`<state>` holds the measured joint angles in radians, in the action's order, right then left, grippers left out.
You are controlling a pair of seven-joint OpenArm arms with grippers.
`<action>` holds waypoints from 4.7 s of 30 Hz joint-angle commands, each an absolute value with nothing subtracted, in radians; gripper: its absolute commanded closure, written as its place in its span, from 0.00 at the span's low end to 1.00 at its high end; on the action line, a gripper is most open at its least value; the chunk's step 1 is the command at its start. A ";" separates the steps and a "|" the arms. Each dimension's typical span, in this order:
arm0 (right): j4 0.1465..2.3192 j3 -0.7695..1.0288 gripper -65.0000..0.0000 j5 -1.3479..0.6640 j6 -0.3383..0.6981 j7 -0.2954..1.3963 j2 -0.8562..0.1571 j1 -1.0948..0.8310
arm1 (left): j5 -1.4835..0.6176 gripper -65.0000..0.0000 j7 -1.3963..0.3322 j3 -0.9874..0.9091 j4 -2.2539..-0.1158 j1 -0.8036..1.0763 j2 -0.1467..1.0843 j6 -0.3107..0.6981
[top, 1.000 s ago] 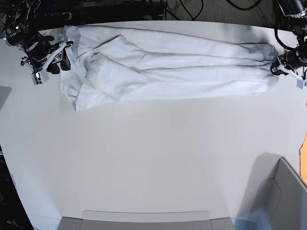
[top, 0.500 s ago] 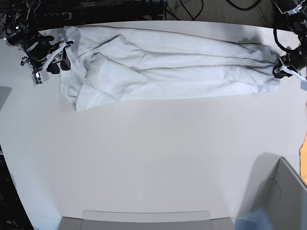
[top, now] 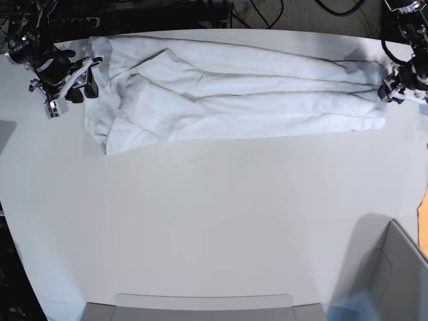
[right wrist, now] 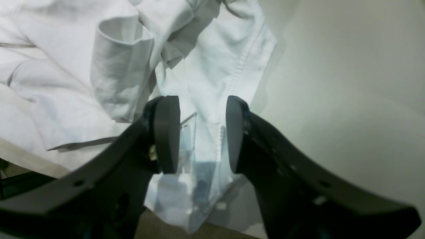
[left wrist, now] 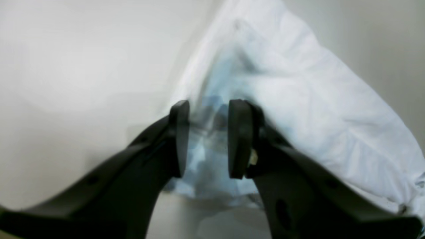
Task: Fold the T-shirt properly
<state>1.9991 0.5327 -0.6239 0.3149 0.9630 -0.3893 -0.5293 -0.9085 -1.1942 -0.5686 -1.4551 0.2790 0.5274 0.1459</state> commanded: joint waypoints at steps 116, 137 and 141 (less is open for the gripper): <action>1.974 0.538 0.64 -0.630 0.320 0.947 -0.426 -0.506 | -0.932 0.73 -1.214 -0.831 -1.517 0.283 0.558 0.687; 1.974 0.536 0.64 -0.630 0.320 0.947 -0.420 -0.507 | -1.006 0.60 -1.161 -0.791 -1.488 0.305 0.533 0.570; 1.974 0.536 0.64 -0.630 0.320 0.947 -0.420 -0.507 | -0.964 0.60 -1.150 -0.736 -1.477 0.308 0.544 0.565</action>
<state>1.9594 0.5297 -0.6239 0.3149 0.9653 -0.4061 -0.5098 -0.9524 -1.1721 -0.7292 -1.4654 0.3126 0.5156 0.5655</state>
